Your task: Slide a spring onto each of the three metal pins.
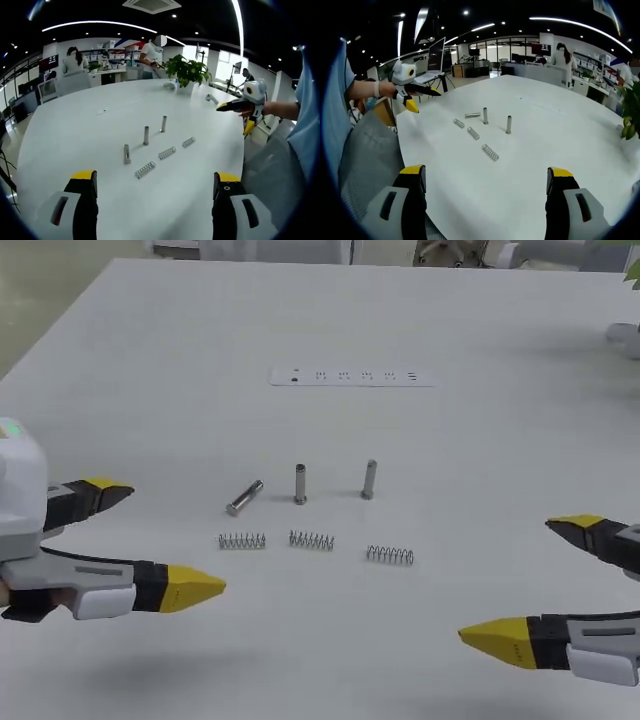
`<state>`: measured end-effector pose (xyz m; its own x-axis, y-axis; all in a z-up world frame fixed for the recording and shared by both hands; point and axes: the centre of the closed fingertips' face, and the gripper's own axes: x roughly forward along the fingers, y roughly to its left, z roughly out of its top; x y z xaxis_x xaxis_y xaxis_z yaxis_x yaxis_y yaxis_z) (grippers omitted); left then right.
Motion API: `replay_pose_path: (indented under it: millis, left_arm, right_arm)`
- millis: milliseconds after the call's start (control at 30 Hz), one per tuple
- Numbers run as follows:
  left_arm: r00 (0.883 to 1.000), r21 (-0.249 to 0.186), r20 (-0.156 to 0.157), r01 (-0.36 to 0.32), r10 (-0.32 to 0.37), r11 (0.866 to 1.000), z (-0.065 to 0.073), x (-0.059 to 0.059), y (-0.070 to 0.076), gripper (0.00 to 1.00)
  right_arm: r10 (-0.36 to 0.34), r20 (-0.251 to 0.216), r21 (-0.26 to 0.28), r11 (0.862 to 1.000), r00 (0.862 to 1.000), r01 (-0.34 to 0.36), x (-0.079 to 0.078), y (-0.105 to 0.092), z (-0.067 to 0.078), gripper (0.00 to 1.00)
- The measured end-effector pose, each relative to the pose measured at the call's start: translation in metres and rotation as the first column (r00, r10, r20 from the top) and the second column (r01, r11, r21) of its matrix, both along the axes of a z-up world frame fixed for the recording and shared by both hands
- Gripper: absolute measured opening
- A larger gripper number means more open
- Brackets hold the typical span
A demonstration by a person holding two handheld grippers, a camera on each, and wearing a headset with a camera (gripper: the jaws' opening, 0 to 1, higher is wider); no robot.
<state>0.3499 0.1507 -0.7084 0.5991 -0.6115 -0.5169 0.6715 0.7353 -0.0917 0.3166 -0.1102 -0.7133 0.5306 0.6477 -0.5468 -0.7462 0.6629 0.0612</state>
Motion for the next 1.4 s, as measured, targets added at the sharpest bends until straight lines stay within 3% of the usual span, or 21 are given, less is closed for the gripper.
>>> replay_pose_path:
  millis: [400,767,1033,1267,1400]
  left_arm:
    - [1.0,0.032,-0.012,0.029,-0.028,0.999,-0.005,0.016,-0.007,0.91]
    - [0.999,0.032,-0.046,0.03,-0.029,0.999,-0.008,0.035,-0.009,0.88]
    - [0.996,0.078,-0.076,0.051,-0.045,0.996,-0.012,0.046,-0.009,0.83]
    - [0.993,0.087,-0.103,0.064,-0.055,0.994,-0.015,0.054,-0.015,0.79]
    - [0.989,0.128,-0.129,0.089,-0.072,0.988,-0.022,0.058,-0.016,0.76]
  right_arm:
    - [0.002,-0.009,-0.01,1.0,1.0,-0.002,0.002,-0.003,-0.004,1.0]
    - [0.006,-0.018,-0.009,1.0,1.0,-0.007,0.005,-0.001,-0.007,1.0]
    - [0.016,-0.019,-0.007,1.0,1.0,-0.016,0.007,0.002,-0.008,1.0]
    - [0.013,-0.024,-0.002,1.0,1.0,-0.013,0.007,0.003,-0.009,1.0]
    - [0.016,-0.027,-0.01,1.0,1.0,-0.017,0.007,0.001,-0.011,1.0]
